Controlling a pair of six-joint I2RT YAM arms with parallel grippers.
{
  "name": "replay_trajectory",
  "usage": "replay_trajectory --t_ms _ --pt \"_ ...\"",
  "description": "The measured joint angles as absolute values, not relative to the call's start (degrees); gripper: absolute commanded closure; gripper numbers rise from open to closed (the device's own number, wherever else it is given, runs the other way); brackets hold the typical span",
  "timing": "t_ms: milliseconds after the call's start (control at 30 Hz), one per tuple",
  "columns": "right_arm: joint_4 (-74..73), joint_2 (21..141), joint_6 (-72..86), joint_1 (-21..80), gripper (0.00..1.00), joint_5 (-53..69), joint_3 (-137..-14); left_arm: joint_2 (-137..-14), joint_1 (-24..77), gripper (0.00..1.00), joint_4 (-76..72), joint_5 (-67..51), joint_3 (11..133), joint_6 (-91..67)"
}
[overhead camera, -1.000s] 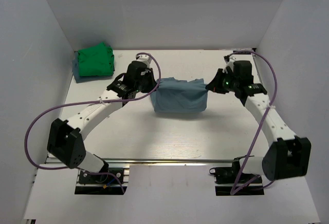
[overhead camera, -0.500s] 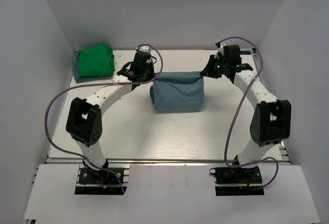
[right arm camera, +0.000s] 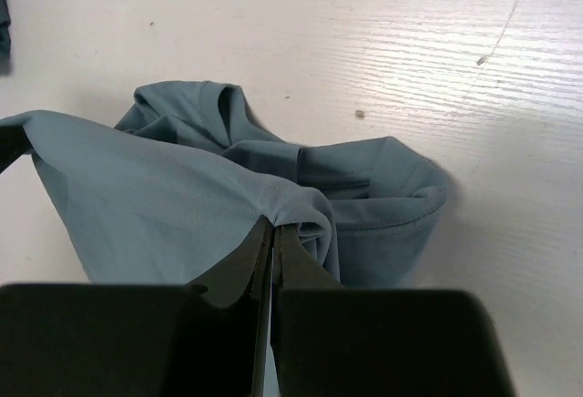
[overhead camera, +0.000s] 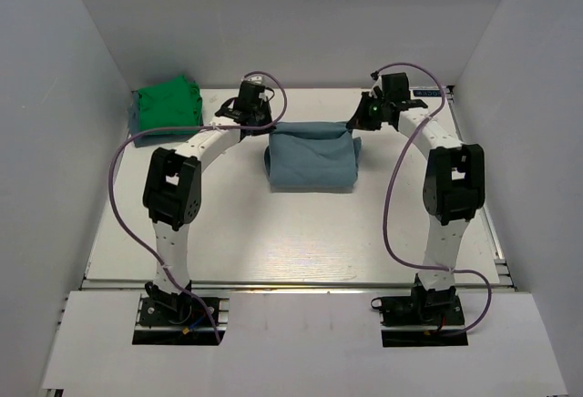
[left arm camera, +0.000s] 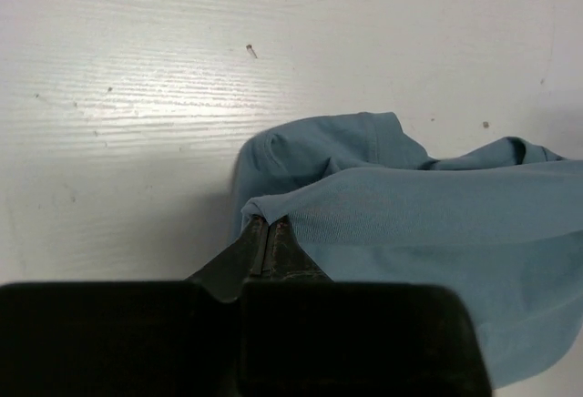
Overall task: Fold and stack the t-shirts
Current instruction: Fold the long partially folded tshirt into a neat square, then put the neatly folded tshirt into the corner of the board with the left arm
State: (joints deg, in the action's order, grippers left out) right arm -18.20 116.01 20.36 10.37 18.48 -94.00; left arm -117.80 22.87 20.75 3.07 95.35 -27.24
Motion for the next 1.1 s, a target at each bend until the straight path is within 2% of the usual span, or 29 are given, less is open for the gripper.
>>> replay_trajectory --t_ms 67,100,133,167,200,233,267,500,833,1100 --pt "-18.2 117.3 21.2 10.2 1.00 18.1 -94.6 -120.0 22.3 0.94 20.4 1.7 96.9 -26.5" --pt "-18.2 117.7 21.8 10.1 0.91 17.9 -94.6 -121.0 22.2 0.84 20.3 0.8 97.5 -26.0" --pt "-18.3 118.2 22.3 10.1 0.85 17.7 -94.6 -121.8 22.0 0.43 20.3 0.2 97.9 -25.5" --pt "-18.3 118.6 22.7 10.0 0.80 17.5 -94.7 -122.6 21.9 0.16 20.5 -0.5 98.5 -24.9" --pt "-18.3 118.9 23.0 10.0 0.67 17.0 -94.8 -123.3 21.8 0.00 20.7 -0.7 99.0 -24.4" --pt "-18.4 119.2 23.4 9.8 0.24 16.6 -94.9 -123.8 21.7 0.00 20.9 -1.0 99.5 -24.5" --pt "-18.6 119.4 23.9 9.6 0.10 16.4 -95.1 -124.1 21.5 0.00 21.1 -1.3 100.0 -24.1" --pt "-17.8 118.0 23.6 8.6 0.10 14.7 -94.4 -123.0 20.4 0.00 20.3 -5.1 99.0 -23.0" --pt "-15.3 103.2 23.4 8.7 0.10 12.8 -79.9 -119.1 21.1 0.00 18.1 -15.3 89.9 -18.0" --pt "-14.7 98.3 22.6 8.7 0.10 11.6 -71.3 -119.7 21.7 0.00 19.2 -17.2 88.3 -14.8"
